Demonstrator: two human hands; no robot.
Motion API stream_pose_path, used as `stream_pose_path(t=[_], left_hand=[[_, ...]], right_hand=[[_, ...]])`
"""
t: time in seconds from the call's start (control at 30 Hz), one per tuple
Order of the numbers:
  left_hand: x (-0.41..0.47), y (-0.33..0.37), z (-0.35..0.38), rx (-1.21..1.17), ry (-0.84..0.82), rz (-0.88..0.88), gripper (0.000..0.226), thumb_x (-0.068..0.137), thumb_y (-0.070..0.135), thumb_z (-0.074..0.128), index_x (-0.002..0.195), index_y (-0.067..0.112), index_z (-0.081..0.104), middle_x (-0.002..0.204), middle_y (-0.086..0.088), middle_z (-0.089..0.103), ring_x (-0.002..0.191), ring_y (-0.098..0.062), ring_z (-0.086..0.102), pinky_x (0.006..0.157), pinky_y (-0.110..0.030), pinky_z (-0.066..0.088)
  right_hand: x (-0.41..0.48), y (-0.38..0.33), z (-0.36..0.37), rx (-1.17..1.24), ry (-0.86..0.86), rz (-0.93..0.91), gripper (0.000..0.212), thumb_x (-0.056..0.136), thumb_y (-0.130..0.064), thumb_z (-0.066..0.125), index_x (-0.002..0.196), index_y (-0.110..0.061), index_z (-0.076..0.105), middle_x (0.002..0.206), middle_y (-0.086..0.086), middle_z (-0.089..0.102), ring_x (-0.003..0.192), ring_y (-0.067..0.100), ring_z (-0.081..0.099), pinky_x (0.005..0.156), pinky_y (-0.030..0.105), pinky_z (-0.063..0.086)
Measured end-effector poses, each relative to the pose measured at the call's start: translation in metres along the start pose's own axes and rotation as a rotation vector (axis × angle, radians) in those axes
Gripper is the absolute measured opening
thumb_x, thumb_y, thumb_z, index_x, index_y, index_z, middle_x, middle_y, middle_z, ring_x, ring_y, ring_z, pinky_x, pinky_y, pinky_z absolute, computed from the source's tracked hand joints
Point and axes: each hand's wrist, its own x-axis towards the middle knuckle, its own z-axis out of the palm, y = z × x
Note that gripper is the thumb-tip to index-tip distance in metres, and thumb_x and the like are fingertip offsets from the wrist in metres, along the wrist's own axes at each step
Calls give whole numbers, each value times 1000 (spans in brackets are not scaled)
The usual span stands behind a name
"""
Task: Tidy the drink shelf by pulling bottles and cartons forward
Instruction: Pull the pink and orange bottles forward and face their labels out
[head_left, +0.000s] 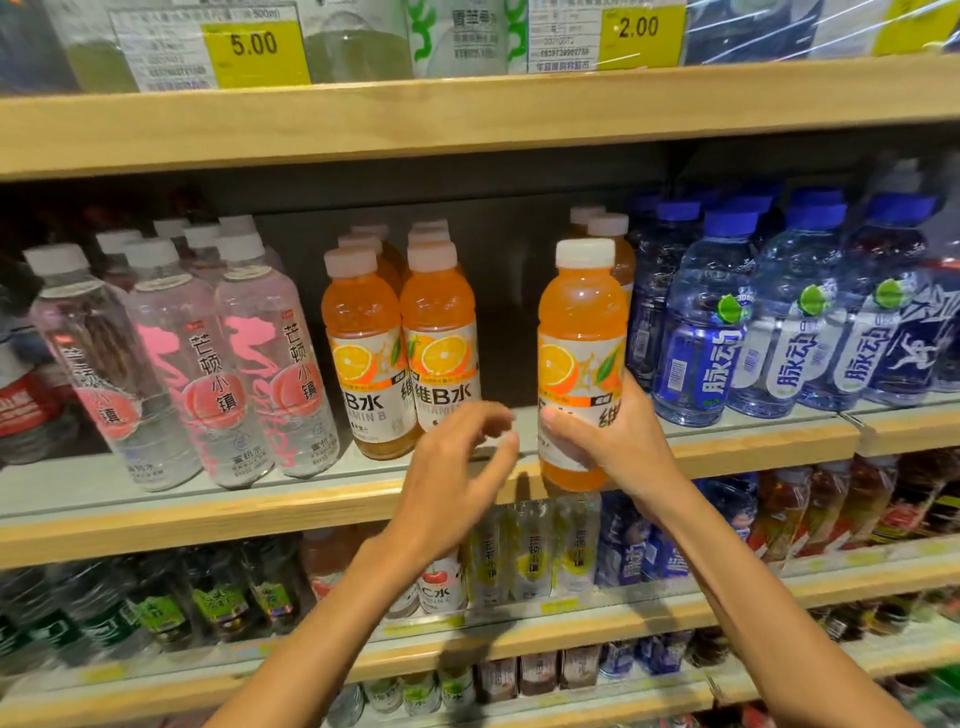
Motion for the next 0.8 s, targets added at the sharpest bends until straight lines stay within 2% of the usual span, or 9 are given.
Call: stream_pose_path(t=[0.13, 0.27, 0.4, 0.47, 0.53, 0.6, 0.67, 0.73, 0.8], left_hand=[[-14, -31, 11, 476, -154, 412, 27, 93, 22, 49, 102, 4, 65, 100, -10, 65, 87, -22, 62, 69, -30, 52], [-10, -53, 15, 712, -199, 658, 32, 94, 22, 48, 107, -1, 66, 105, -17, 67, 94, -29, 65, 82, -35, 54], [-13, -58, 21, 756, -153, 714, 35, 96, 23, 45, 109, -2, 66, 108, -17, 68, 97, -28, 65, 88, -35, 51], [-14, -58, 23, 761, -131, 723, 34, 95, 22, 46, 108, -2, 66, 105, -16, 68, 95, -28, 64, 89, -34, 46], [-14, -58, 22, 774, -120, 726, 34, 94, 22, 47, 108, -2, 66, 105, -15, 68, 94, -27, 64, 89, -34, 45], [-15, -57, 22, 789, -114, 727, 34, 94, 23, 48, 108, -1, 67, 105, -15, 68, 95, -27, 64, 90, -34, 45], [-15, -57, 21, 797, -123, 724, 35, 94, 24, 48, 108, -1, 68, 106, -15, 68, 96, -26, 65, 90, -34, 48], [-16, -58, 21, 795, -127, 716, 35, 94, 24, 47, 109, -1, 68, 107, -15, 68, 97, -26, 65, 89, -34, 49], [-16, -57, 21, 789, -129, 707, 36, 95, 24, 47, 109, -1, 68, 108, -15, 68, 97, -26, 65, 90, -34, 49]], right_hand=[[18, 16, 5, -31, 34, 14, 62, 73, -30, 79, 125, -24, 45, 109, -13, 62, 94, -11, 60, 71, 2, 45], [33, 29, 15, -70, 40, 14, 67, 75, -29, 78, 128, -23, 37, 113, -14, 57, 103, -6, 56, 78, 5, 45], [50, 40, 24, -86, -15, 30, 54, 79, -33, 73, 118, -19, 38, 110, -12, 57, 96, -13, 56, 75, 4, 45], [60, 41, 29, -112, -54, 37, 38, 83, -34, 70, 107, -12, 50, 103, -2, 64, 90, -6, 60, 72, 13, 48], [70, 43, 36, -139, -102, 33, 30, 88, -31, 66, 87, -1, 61, 83, 8, 69, 75, 4, 59, 66, 28, 47], [78, 44, 44, -181, -109, 87, 32, 89, -29, 64, 64, -10, 60, 59, -10, 61, 56, -2, 48, 58, 19, 40], [86, 45, 50, -242, -100, 157, 41, 89, -32, 63, 51, -21, 49, 41, -17, 49, 43, -4, 42, 45, 11, 32], [89, 45, 55, -280, -117, 227, 33, 89, -31, 61, 59, -21, 55, 49, -19, 52, 50, -4, 45, 44, 8, 33], [90, 41, 57, -299, -147, 277, 17, 90, -27, 59, 79, -16, 65, 71, -9, 60, 65, 4, 51, 52, 12, 38]])
